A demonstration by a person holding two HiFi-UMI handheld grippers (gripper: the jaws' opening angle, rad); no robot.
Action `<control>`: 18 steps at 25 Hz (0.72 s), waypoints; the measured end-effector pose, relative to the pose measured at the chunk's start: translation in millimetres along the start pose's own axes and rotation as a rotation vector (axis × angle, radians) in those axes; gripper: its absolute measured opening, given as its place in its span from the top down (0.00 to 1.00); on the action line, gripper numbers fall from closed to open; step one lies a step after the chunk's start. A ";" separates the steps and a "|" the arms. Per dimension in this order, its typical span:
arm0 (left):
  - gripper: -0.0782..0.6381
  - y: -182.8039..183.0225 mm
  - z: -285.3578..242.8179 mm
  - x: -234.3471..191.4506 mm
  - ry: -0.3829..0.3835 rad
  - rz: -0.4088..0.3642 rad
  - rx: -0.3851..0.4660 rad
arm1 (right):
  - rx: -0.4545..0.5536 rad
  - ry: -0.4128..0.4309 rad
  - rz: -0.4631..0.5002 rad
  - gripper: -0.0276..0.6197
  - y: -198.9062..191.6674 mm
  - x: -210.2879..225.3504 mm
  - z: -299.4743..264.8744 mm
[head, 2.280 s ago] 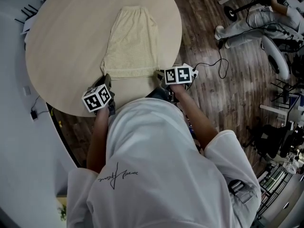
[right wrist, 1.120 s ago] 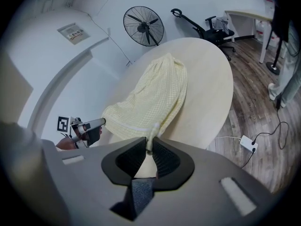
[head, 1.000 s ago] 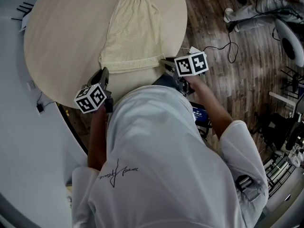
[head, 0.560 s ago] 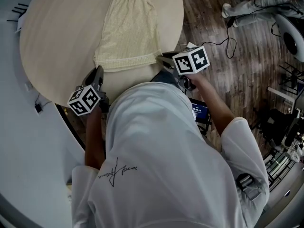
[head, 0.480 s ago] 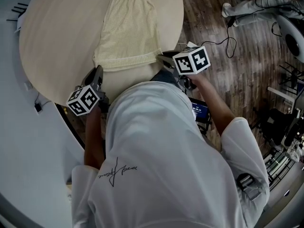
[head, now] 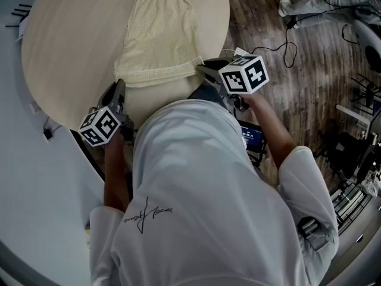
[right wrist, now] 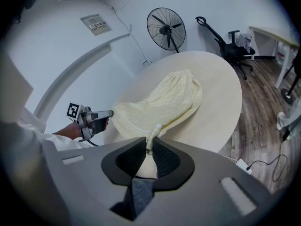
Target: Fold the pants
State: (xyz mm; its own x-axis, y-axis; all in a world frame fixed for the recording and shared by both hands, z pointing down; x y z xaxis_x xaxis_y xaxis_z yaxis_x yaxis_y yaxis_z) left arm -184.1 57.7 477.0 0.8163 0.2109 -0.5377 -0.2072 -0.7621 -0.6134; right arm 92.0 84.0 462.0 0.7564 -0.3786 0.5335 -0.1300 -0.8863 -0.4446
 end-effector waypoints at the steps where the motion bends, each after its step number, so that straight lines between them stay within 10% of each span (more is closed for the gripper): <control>1: 0.78 1.5 -0.2 2.1 -0.001 0.000 0.002 | 0.001 0.004 -0.003 0.89 0.5 0.4 1.7; 18: 0.78 42.2 -10.3 12.8 -0.029 -0.008 0.015 | 0.058 0.109 -0.109 0.89 30.1 9.5 11.8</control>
State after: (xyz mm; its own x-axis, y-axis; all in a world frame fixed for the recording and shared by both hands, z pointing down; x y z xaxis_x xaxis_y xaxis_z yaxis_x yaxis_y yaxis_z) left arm -176.8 21.9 450.1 0.8021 0.2349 -0.5491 -0.2091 -0.7508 -0.6265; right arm 102.9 56.9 445.2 0.6897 -0.3106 0.6541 -0.0116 -0.9080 -0.4189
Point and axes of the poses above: the fingertips, and each gripper's own axes: z backward along the fingers, x to its right, y out of its top, the point moved 2 cm from there along z, backward along the fingers, and after that the axes turned 1 degree about y, right-handed, at the moved point
